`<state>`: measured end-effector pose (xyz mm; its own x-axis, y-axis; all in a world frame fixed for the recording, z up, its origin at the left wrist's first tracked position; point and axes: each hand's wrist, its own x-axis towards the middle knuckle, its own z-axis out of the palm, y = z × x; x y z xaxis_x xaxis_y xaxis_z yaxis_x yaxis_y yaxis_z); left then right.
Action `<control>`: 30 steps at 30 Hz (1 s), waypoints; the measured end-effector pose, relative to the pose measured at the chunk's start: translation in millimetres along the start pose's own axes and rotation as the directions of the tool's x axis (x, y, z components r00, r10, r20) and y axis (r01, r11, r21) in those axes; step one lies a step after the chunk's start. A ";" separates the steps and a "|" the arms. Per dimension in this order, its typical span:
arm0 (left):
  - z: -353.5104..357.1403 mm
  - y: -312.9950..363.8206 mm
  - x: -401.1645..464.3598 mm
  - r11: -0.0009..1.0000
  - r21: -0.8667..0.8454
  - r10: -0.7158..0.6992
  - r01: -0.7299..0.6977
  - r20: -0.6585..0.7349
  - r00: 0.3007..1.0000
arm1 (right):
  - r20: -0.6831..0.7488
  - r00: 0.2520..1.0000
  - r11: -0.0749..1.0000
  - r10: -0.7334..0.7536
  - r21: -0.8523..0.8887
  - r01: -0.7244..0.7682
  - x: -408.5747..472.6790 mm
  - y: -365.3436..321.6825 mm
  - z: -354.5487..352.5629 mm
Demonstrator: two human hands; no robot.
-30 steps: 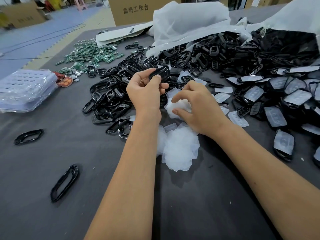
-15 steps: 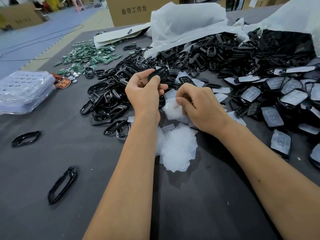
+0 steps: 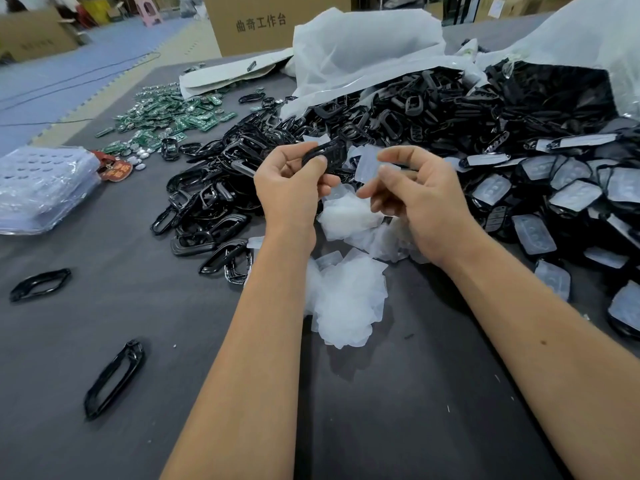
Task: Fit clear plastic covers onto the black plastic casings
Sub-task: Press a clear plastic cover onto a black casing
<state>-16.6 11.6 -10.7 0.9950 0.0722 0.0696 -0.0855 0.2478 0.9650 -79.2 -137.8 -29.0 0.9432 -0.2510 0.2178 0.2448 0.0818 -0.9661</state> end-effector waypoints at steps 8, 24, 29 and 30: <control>3.0 -4.1 -2.3 0.996 0.080 0.046 -0.049 0.027 0.999 | -0.189 0.938 0.798 -0.290 -0.589 0.127 1.2 5.4 -4.1; 4.7 -7.8 -2.4 0.996 0.084 0.016 -0.021 0.064 0.998 | -0.206 0.905 0.744 -0.373 -0.649 0.159 4.1 6.4 -10.2; 5.2 -8.5 -1.2 0.996 0.087 0.021 -0.028 0.077 0.997 | -0.252 0.957 0.988 -0.141 -0.099 0.119 6.5 1.5 -10.4; 5.8 -8.4 -1.1 0.996 0.084 0.023 -0.030 0.084 0.996 | -0.240 0.961 0.990 -0.135 -0.075 0.120 6.4 1.3 -10.0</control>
<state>-16.7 3.8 -17.4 0.9936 -0.0032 0.1127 -0.1107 0.1634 0.9803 -75.1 -148.9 -30.3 0.8195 -0.4843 0.3065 0.3392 -0.0213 -0.9405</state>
